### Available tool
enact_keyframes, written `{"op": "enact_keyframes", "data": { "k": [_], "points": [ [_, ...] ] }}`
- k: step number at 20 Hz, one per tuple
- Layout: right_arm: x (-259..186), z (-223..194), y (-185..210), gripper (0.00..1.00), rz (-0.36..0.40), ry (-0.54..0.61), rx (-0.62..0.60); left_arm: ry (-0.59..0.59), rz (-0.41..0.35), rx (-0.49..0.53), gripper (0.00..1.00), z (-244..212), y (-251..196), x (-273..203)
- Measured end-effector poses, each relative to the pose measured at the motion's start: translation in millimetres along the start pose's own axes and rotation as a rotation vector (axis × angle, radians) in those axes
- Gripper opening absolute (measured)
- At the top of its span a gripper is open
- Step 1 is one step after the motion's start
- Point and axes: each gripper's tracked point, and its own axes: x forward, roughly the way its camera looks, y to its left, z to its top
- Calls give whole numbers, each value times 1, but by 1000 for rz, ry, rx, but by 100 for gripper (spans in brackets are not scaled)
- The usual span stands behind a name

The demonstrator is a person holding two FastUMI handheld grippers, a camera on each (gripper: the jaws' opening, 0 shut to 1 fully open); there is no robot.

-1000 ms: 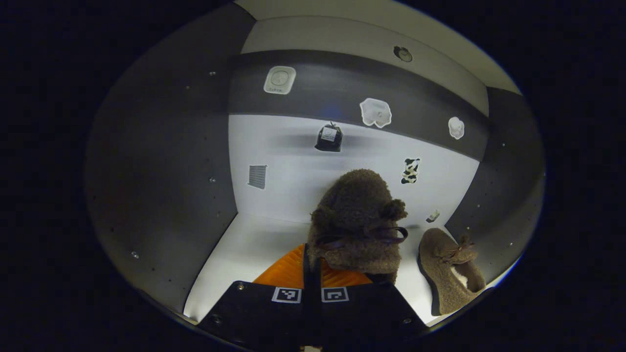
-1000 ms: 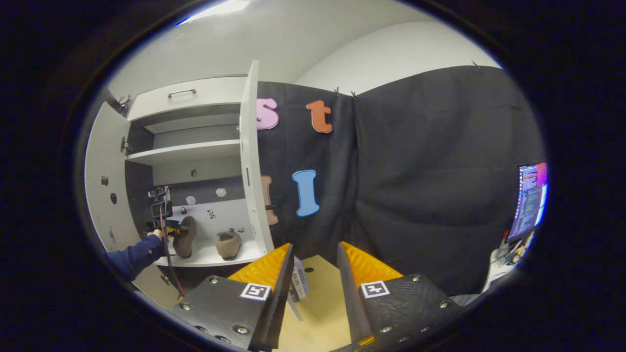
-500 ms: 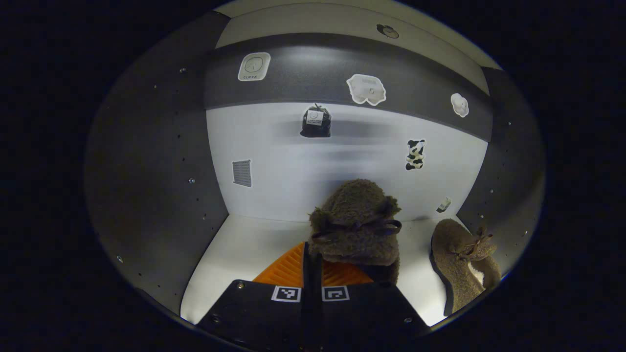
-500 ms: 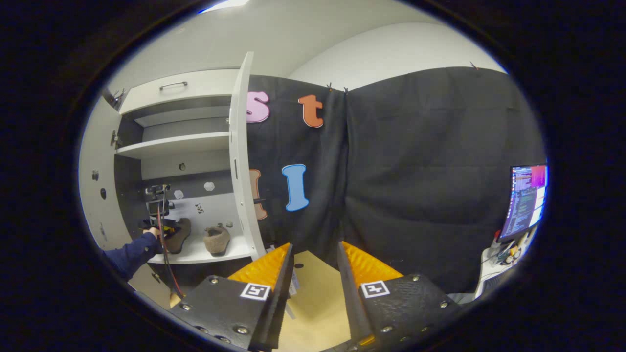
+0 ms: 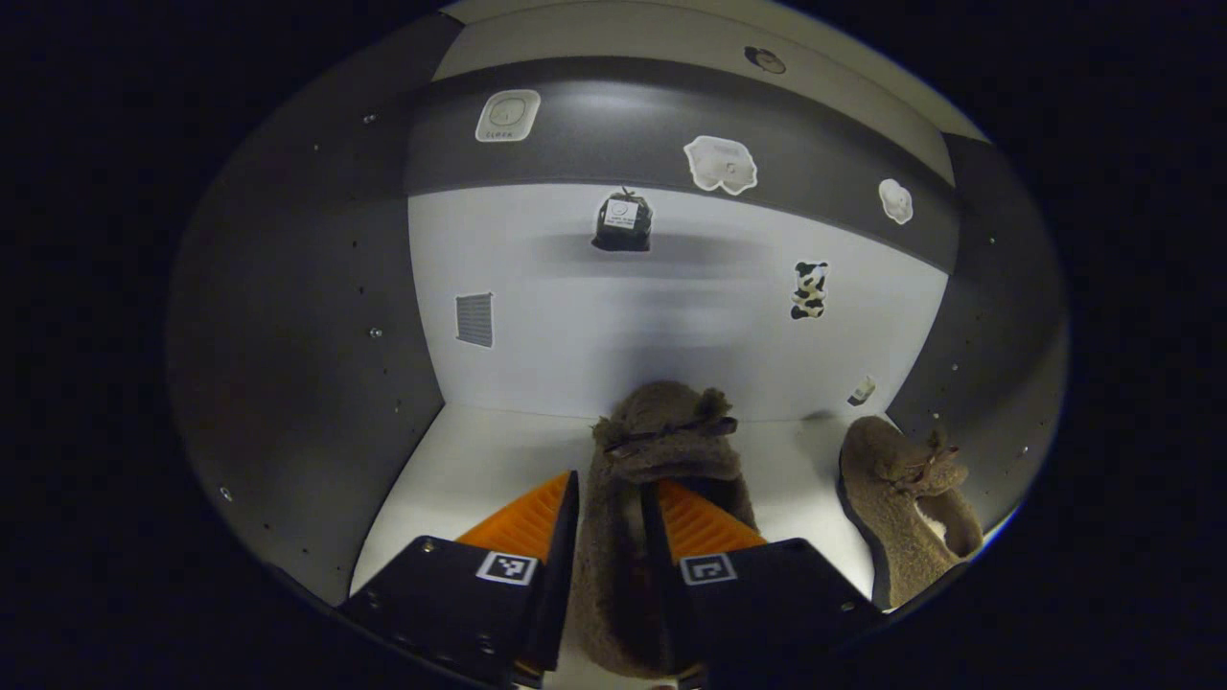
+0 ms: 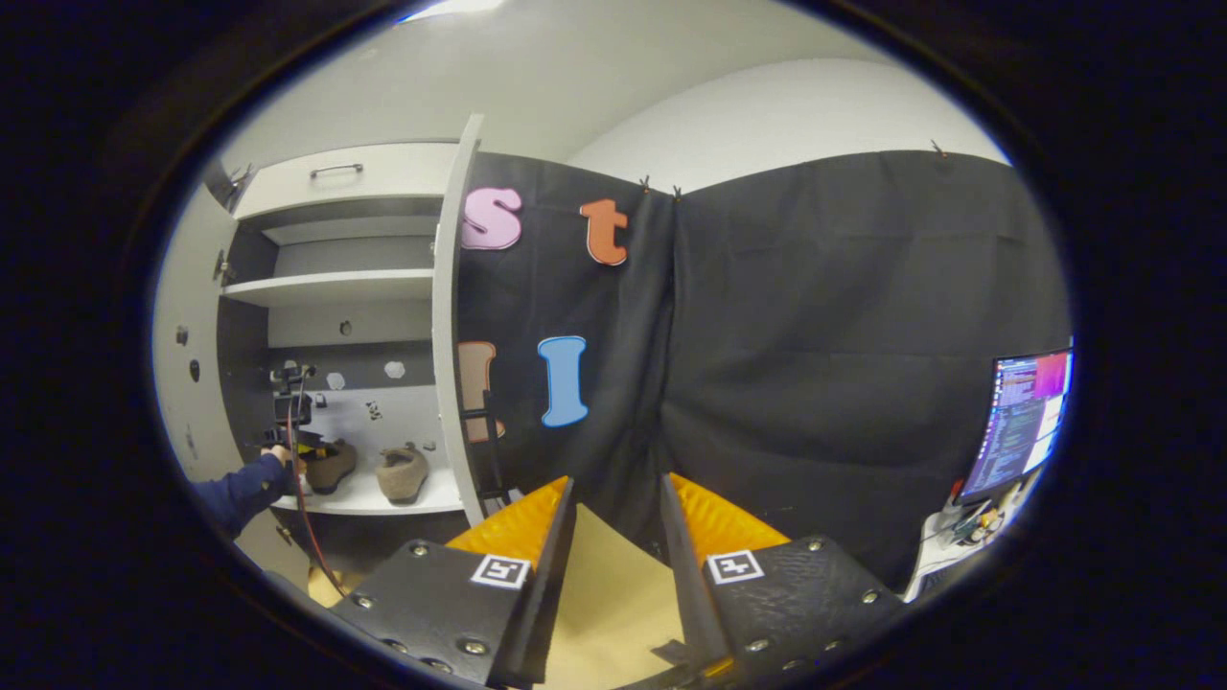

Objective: Grab one shoe with the right hand and put it into the shoe cabinet, grab the other shoe with the left hand and put it into the shoe cabinet; then close the right door with the right hand and the left door with the left hand.

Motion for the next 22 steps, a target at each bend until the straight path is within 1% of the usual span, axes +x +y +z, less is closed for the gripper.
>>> {"op": "enact_keyframes", "data": {
  "k": [1, 2, 4, 6, 10, 13, 18, 22],
  "points": [
    [0, 0, -1, 53, 0, -2, 2, -8, 2, 15, 40, 2, 0, -4],
    [-1, -1, -2, 53, 3, -1, 5, -17, 7, 30, 58, 3, 1, -8],
    [-1, -3, -1, 53, 14, 4, 15, -35, 14, 59, 71, 4, 0, -20],
    [-2, -6, -1, 53, 24, 9, 24, -75, 17, 64, 71, 8, -2, -38],
    [-2, -7, 3, 53, 54, 23, 48, -179, -46, 50, 71, 24, -20, -79],
    [0, -10, 11, 53, 89, 24, 42, -209, -96, 45, 71, 28, -35, -108],
    [4, -12, 28, 53, 161, 28, 43, -275, -198, 59, 71, 38, -62, -170],
    [12, -15, 42, 53, 223, 40, 60, -355, -246, 64, 70, 50, -69, -227]
  ]
}}
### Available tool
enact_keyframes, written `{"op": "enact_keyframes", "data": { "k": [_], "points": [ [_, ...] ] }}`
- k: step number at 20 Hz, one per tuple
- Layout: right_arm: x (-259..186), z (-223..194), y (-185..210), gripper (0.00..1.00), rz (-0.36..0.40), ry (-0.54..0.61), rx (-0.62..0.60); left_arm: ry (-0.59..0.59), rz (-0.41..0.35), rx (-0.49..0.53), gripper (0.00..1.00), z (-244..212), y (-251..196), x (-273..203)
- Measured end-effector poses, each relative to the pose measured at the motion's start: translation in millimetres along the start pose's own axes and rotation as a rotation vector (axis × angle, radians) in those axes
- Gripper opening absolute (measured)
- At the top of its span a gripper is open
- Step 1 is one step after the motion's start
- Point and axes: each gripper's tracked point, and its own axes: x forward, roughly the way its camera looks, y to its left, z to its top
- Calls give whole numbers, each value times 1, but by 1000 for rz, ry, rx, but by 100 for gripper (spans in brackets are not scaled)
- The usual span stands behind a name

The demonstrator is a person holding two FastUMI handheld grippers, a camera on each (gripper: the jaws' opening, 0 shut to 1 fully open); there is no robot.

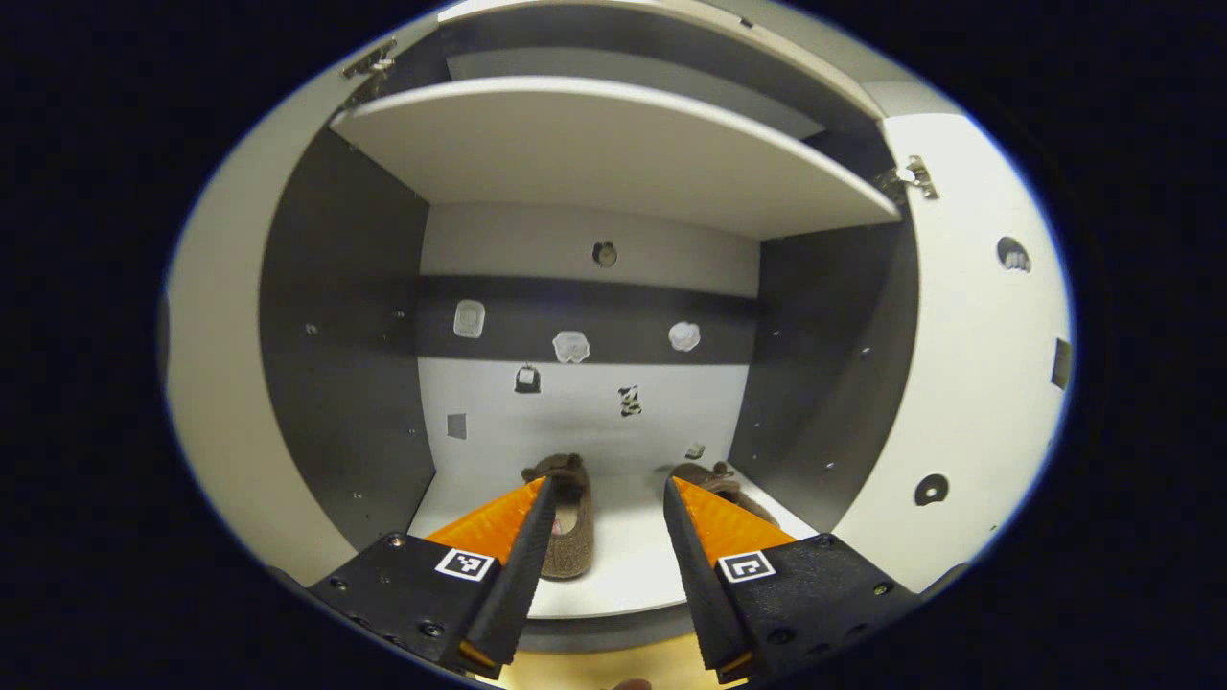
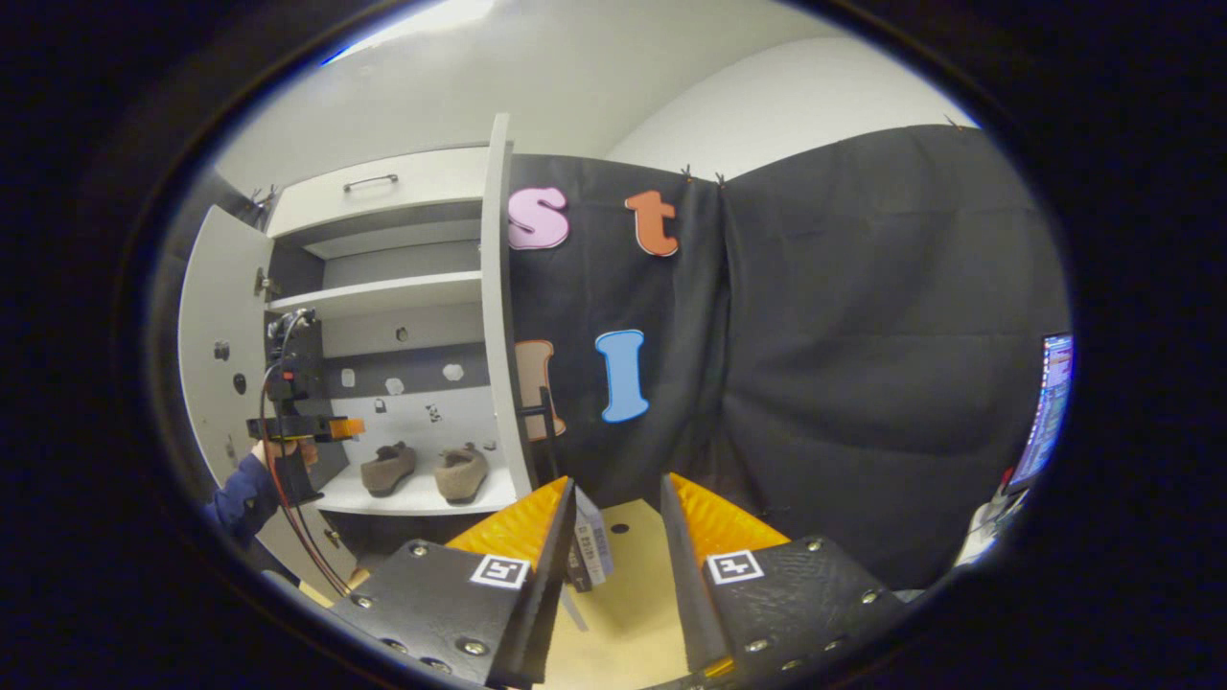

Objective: Grab one shoe with the right hand and put it into the shoe cabinet, grab the other shoe with the left hand and put it into the shoe cabinet; then close the right door with the right hand and the left door with the left hand.

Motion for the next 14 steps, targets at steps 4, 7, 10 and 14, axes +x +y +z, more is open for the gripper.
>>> {"op": "enact_keyframes", "data": {
  "k": [4, 7, 10, 14],
  "points": [
    [13, 1, 7, 53, 45, 5, -31, -89, -22, 15, 70, 28, -9, -44],
    [35, 5, 18, 53, 78, 3, -62, -108, -26, 19, 70, 33, -11, -74],
    [54, 11, 24, 51, 100, -7, -95, -117, -44, 19, 70, 38, -15, -102],
    [79, 20, 33, 54, 127, -20, -161, -132, -38, 60, 70, 42, -8, -131]
  ]
}}
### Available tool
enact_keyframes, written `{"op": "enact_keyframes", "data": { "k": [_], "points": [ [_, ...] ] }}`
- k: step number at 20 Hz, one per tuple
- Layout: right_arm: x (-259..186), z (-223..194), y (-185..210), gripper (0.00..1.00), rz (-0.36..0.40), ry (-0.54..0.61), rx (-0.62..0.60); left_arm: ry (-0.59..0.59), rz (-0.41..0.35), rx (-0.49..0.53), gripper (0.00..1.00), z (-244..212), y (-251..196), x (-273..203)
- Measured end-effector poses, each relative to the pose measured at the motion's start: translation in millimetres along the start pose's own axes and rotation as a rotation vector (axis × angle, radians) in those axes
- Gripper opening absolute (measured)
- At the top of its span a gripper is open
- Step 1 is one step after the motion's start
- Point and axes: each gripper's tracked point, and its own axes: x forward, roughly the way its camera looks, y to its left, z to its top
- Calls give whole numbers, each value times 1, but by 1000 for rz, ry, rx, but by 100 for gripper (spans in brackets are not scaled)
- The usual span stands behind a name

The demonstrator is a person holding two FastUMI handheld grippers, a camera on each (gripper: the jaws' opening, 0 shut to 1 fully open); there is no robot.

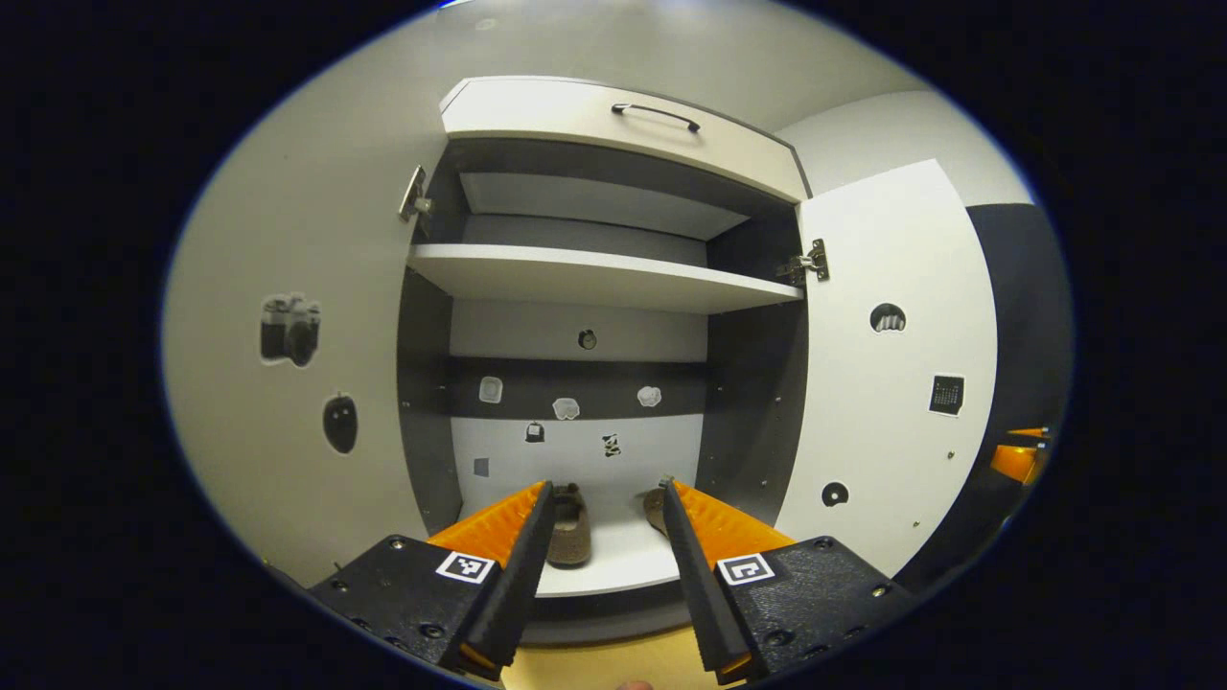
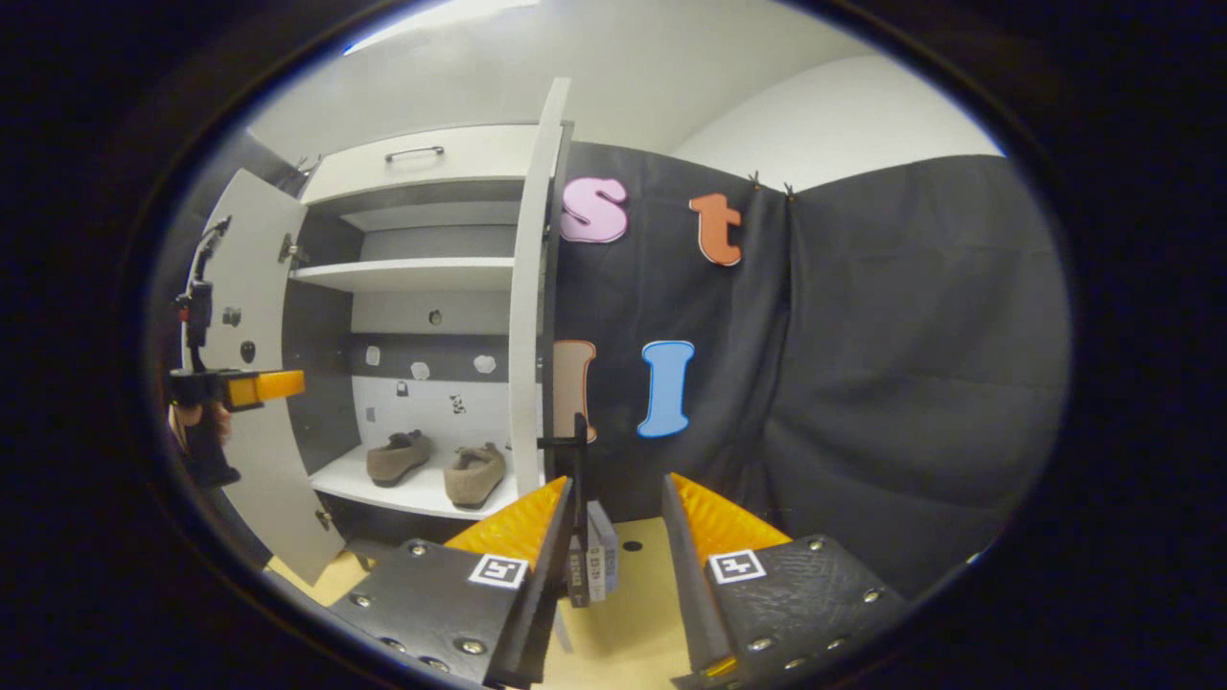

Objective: Grab one shoe with the right hand and put it into the shoe cabinet, grab the other shoe with the left hand and put it into the shoe cabinet; then close the right door with the right hand and the left door with the left hand.

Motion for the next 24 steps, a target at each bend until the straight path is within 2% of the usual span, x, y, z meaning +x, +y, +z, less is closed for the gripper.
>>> {"op": "enact_keyframes", "data": {
  "k": [1, 2, 3, 7, 8, 10, 17, 24],
  "points": [
    [5, 1, 2, 61, 9, 0, -4, 7, 1, 2, 70, -1, 1, -8],
    [9, 2, 4, 61, 16, 3, -3, 5, 3, 2, 70, 0, 3, -15],
    [13, 0, 6, 66, 25, 9, -1, 1, 8, 1, 70, 2, 5, -21],
    [25, -6, 15, 66, 42, 21, -3, 2, 47, -3, 70, 4, 24, -39],
    [25, -6, 15, 62, 40, 16, -7, 3, 55, -4, 70, 4, 27, -41],
    [24, -5, 20, 65, 58, 15, -7, 0, 69, -9, 70, 6, 32, -47],
    [24, -6, 30, 64, 109, 18, 8, -4, 72, -34, 70, 7, 30, -59],
    [22, -5, 67, 64, 221, 14, 12, 9, 78, -50, 70, 7, 30, -73]
  ]
}}
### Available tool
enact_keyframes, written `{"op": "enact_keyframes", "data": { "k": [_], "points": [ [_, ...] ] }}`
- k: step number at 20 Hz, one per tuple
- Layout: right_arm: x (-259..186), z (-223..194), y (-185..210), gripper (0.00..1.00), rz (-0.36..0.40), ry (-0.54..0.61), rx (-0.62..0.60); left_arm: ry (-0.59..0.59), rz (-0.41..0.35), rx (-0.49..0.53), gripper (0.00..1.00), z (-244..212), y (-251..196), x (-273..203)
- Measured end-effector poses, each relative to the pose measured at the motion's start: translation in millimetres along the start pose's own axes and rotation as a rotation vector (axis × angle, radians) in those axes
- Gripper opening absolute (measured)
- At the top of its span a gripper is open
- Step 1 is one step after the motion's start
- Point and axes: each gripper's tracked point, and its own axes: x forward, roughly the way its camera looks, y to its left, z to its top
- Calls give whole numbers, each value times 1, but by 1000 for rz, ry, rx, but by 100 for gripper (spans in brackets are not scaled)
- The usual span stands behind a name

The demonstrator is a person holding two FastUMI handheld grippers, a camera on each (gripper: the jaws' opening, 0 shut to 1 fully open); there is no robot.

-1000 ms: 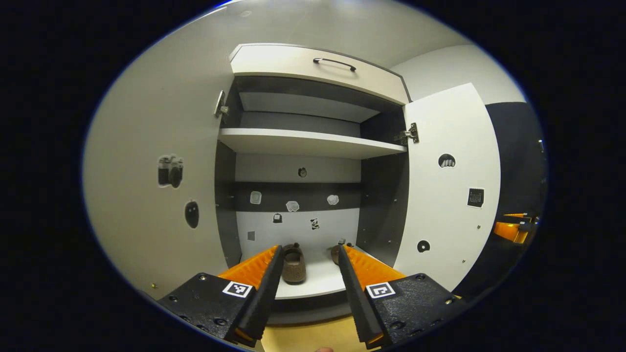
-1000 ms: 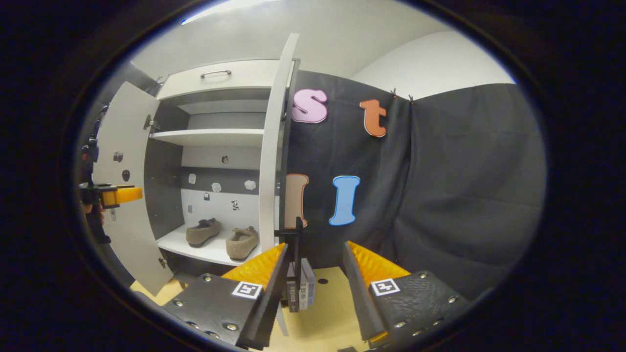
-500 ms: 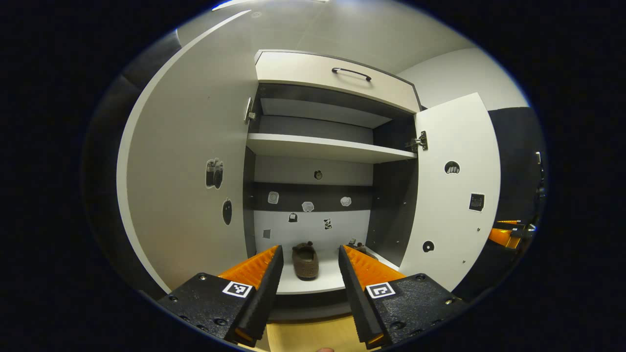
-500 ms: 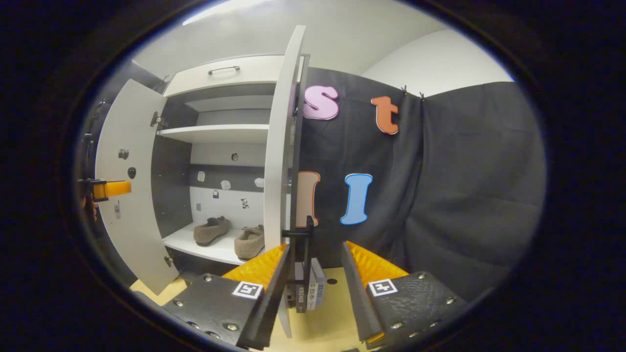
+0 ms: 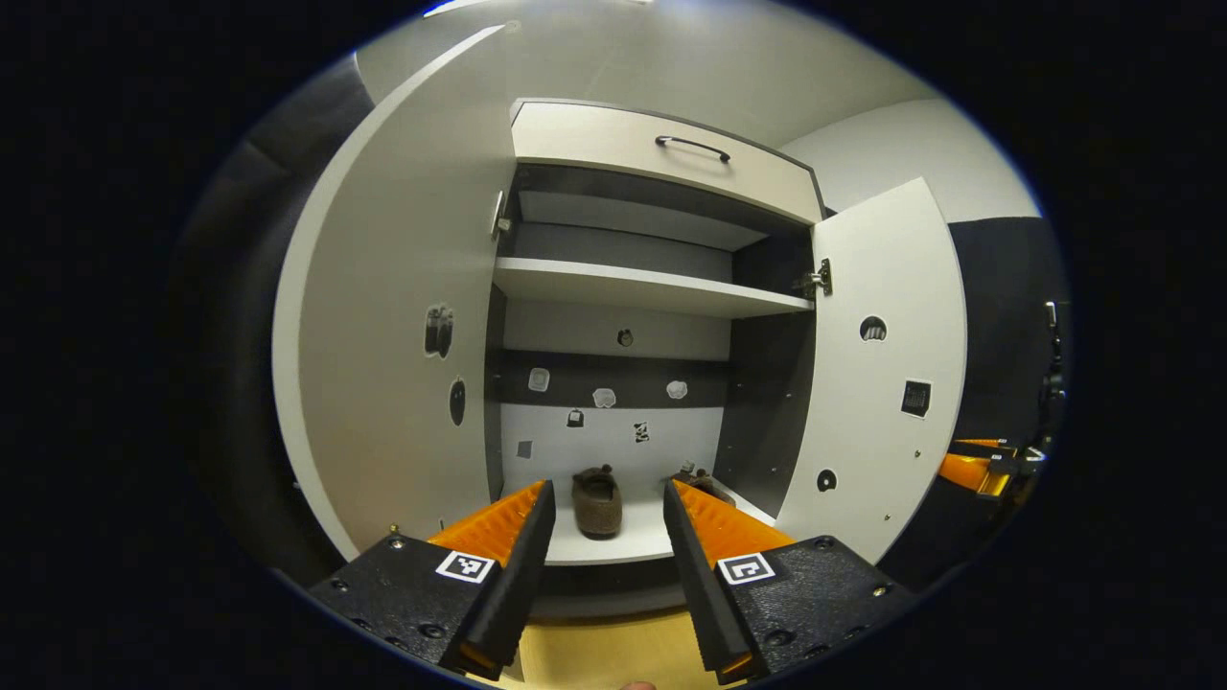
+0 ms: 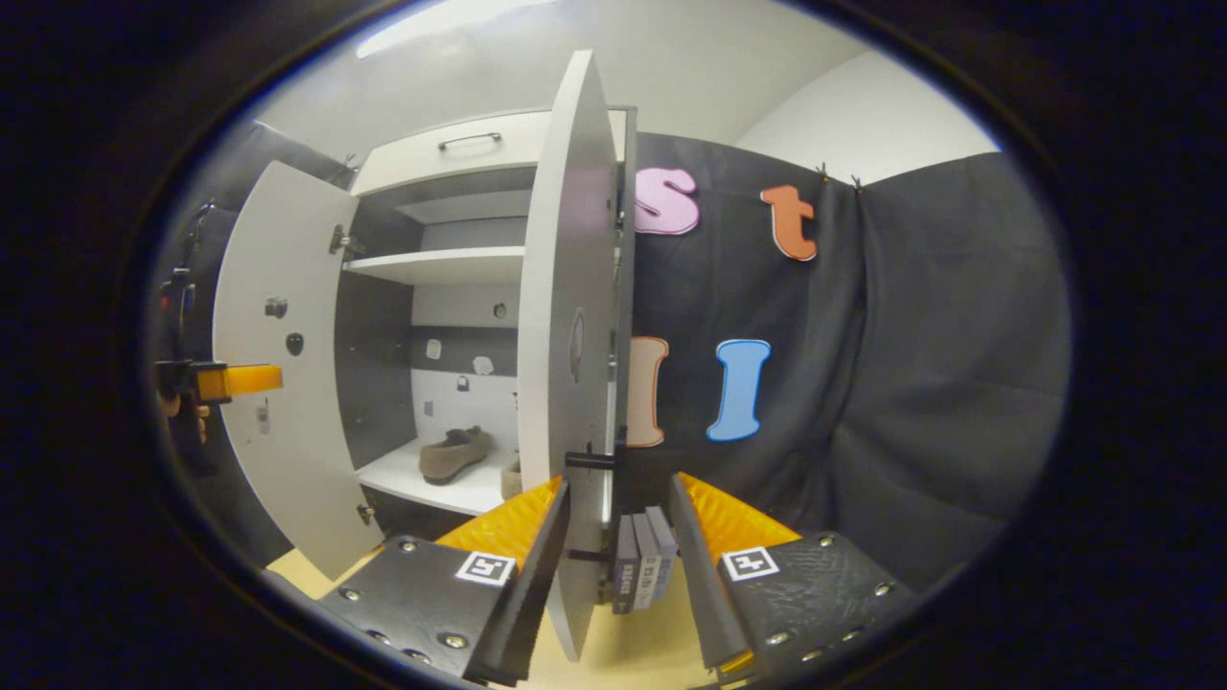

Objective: Grab one shoe with the right hand and put it into the shoe cabinet, grab the other shoe with the left hand and put it into the shoe cabinet; then close the right door with the right hand and the left door with the left hand.

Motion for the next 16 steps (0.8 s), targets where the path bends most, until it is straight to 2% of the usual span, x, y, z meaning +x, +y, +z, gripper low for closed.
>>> {"op": "enact_keyframes", "data": {
  "k": [8, 16],
  "points": [
    [8, -2, 26, 64, 112, 3, 44, -5, 48, -33, 70, 6, 17, -35],
    [18, -3, 50, 64, 181, 10, 55, -14, 98, -49, 70, 9, 36, -63]
  ]
}}
